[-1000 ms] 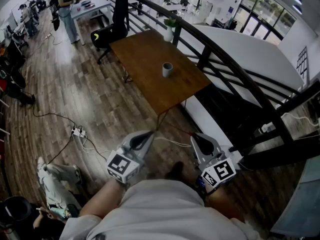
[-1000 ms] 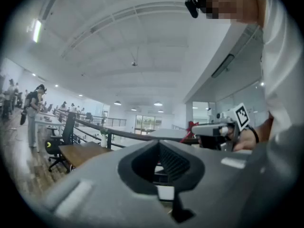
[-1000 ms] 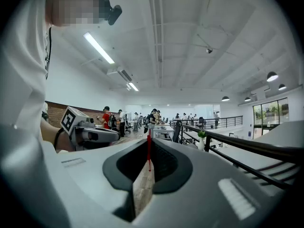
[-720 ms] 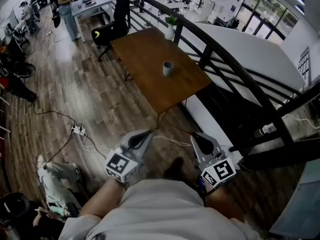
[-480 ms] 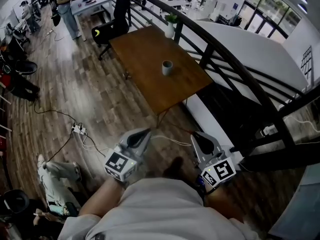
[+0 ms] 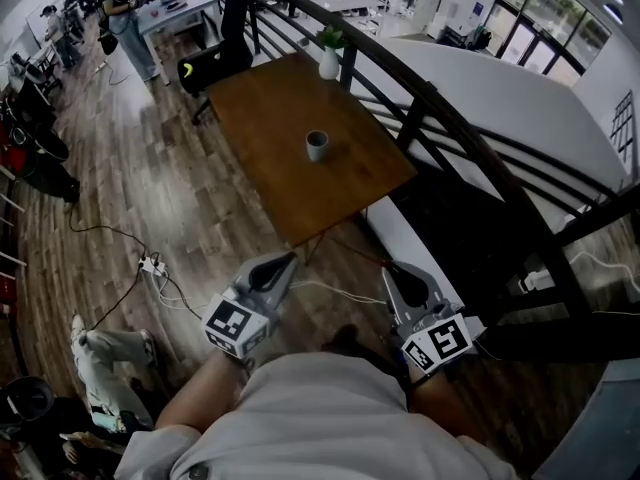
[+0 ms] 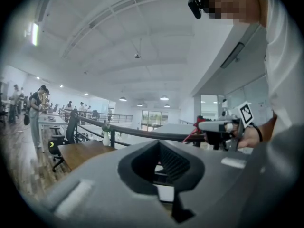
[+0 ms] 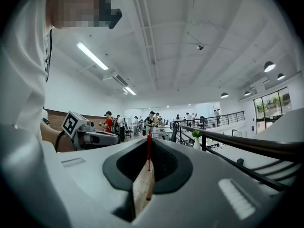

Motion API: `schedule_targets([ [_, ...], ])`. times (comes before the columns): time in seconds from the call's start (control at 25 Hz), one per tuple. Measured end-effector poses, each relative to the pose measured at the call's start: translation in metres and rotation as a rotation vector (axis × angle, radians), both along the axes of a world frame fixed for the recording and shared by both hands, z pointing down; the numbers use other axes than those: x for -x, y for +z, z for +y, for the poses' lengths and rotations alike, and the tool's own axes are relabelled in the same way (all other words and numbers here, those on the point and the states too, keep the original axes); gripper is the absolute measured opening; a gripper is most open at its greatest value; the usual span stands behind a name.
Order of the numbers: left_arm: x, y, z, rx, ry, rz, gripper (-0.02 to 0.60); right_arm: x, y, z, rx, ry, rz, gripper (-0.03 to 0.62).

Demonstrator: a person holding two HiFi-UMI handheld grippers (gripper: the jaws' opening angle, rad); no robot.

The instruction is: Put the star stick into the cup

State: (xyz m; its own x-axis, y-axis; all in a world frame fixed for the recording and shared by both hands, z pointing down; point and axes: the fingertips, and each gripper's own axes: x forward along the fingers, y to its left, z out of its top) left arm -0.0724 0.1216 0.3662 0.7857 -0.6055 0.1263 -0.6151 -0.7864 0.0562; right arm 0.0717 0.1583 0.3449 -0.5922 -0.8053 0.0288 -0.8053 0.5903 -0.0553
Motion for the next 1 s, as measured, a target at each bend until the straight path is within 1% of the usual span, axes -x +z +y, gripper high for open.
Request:
schedule_targets([
  [0.16,-0.026,0.011,-0.023,-0.006,-0.028,-0.026,0.003,-0.027,0.01,-0.017,-0.021,-0.028,-0.017,0.025],
  [0.28,-0.04,0.01,-0.036,-0.006,-0.059,-0.027,0.003,-0.047,0.013,-0.029,-0.026,-0.058,-0.015,0.025],
  [0.48,-0.057,0.007,-0.048,0.009,-0.09,-0.036,0.003,-0.063,0.012,-0.046,-0.02,-0.091,-0.034,0.025],
  [0.68,-0.078,0.009,-0.064,0.006,-0.058,-0.057,0.003,-0.077,0.009,-0.066,-0.033,-0.089,-0.045,0.025],
  [0.88,-0.092,0.0,-0.083,-0.013,-0.044,-0.046,0.003,-0.091,0.01,-0.078,-0.019,-0.064,-0.059,0.025],
  [1.0,-0.098,0.003,-0.091,-0.009,-0.021,-0.059,0.003,-0.096,0.006,-0.087,-0.019,-0.056,-0.053,0.025],
])
